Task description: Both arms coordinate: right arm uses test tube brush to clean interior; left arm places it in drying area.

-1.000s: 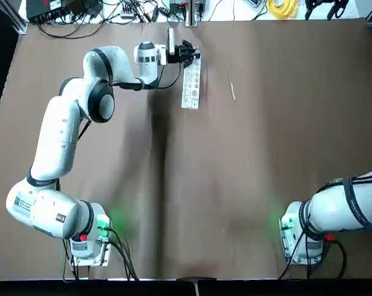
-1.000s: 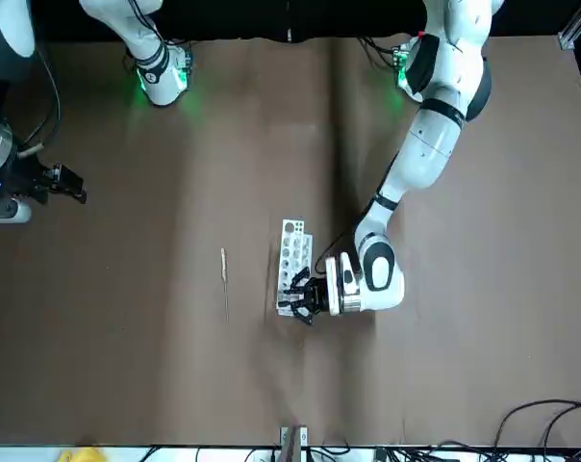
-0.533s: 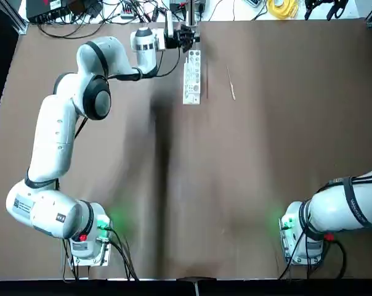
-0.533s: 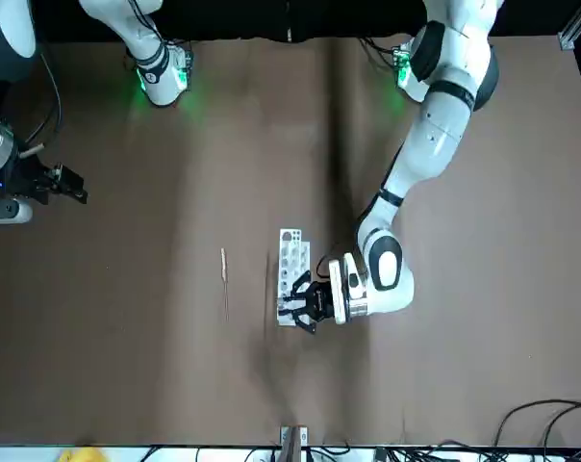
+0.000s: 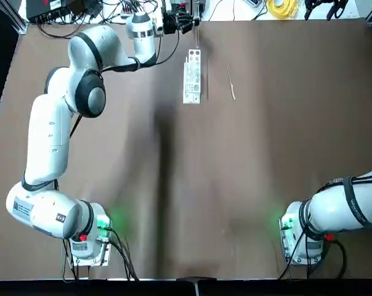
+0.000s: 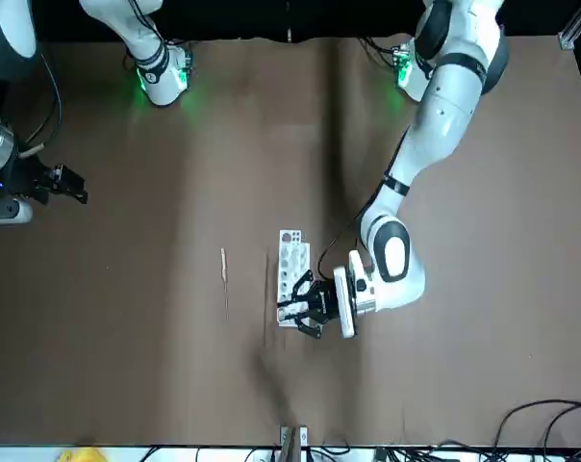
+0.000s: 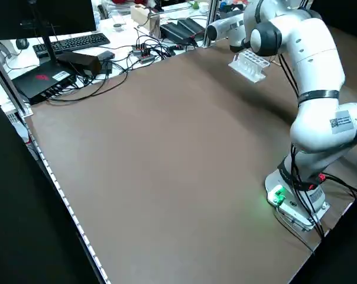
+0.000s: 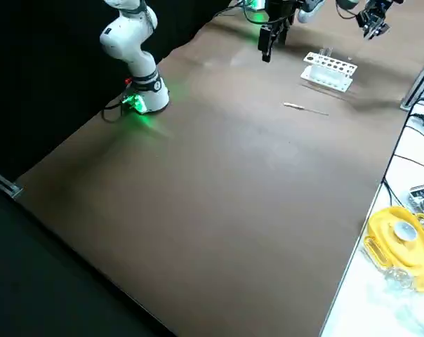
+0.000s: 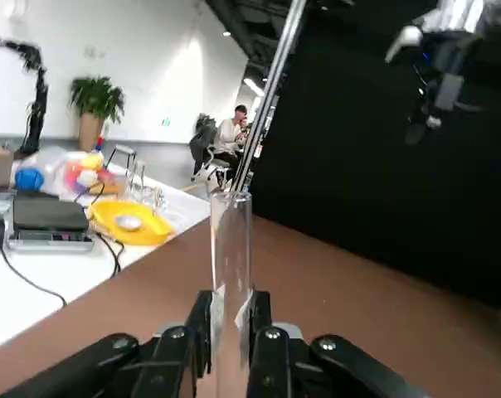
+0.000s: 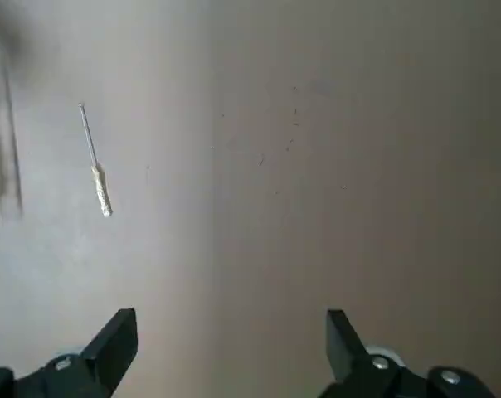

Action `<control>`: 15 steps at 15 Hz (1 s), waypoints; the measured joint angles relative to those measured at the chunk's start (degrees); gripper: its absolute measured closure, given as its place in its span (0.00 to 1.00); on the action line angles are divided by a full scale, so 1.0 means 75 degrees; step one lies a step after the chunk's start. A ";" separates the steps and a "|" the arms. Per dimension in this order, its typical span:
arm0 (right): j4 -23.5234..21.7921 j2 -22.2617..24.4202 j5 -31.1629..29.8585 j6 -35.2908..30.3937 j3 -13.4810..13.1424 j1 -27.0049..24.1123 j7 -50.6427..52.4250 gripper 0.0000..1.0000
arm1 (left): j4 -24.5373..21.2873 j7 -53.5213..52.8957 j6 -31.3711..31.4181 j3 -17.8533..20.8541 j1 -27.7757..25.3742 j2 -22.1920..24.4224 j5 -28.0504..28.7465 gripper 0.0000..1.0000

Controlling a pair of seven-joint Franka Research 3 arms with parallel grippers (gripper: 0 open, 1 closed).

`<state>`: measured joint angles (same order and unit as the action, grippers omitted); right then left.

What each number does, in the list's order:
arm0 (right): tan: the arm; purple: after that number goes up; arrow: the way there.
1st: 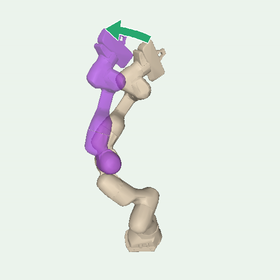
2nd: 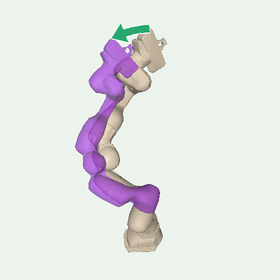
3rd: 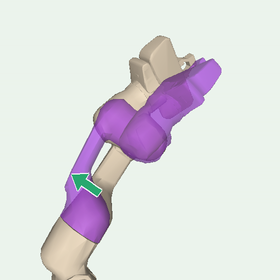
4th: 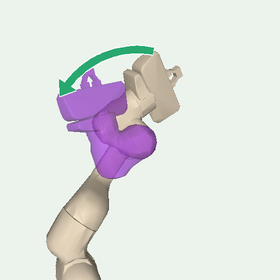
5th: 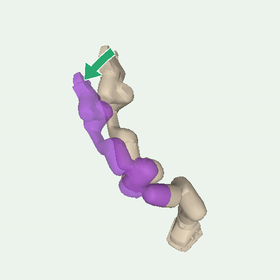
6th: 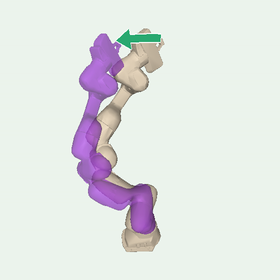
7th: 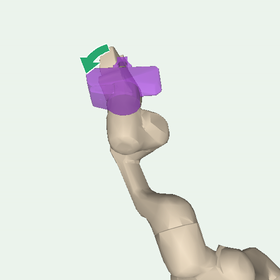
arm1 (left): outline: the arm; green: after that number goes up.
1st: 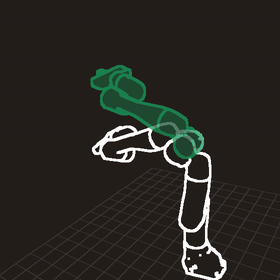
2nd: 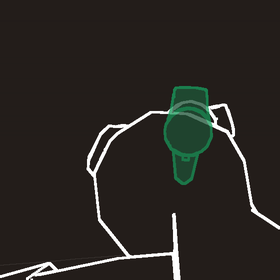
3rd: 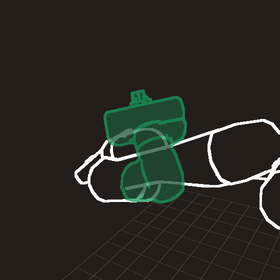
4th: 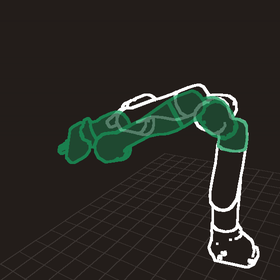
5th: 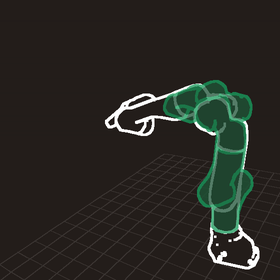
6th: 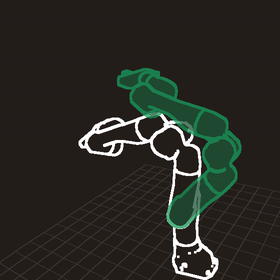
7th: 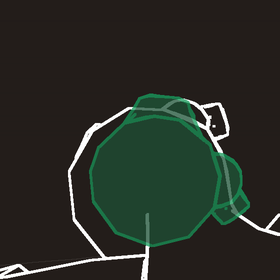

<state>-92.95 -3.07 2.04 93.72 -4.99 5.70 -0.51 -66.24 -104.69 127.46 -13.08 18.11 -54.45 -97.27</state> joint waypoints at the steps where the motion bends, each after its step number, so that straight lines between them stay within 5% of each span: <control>1: 0.0000 0.0000 0.0000 0.0000 0.0001 0.0000 0.0000 0.00 | -0.0155 0.0503 0.0089 0.0012 -0.0016 0.0150 0.0000 0.77; 15: 0.0000 -0.0001 0.0000 -0.0003 0.0004 0.0002 0.0000 0.00 | -0.1052 0.8945 0.0188 0.0110 -0.0414 0.0748 0.1293 0.77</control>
<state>-92.95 -3.08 2.04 93.70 -4.96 5.72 -0.51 -74.13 -37.60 128.87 -12.25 15.01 -48.84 -87.57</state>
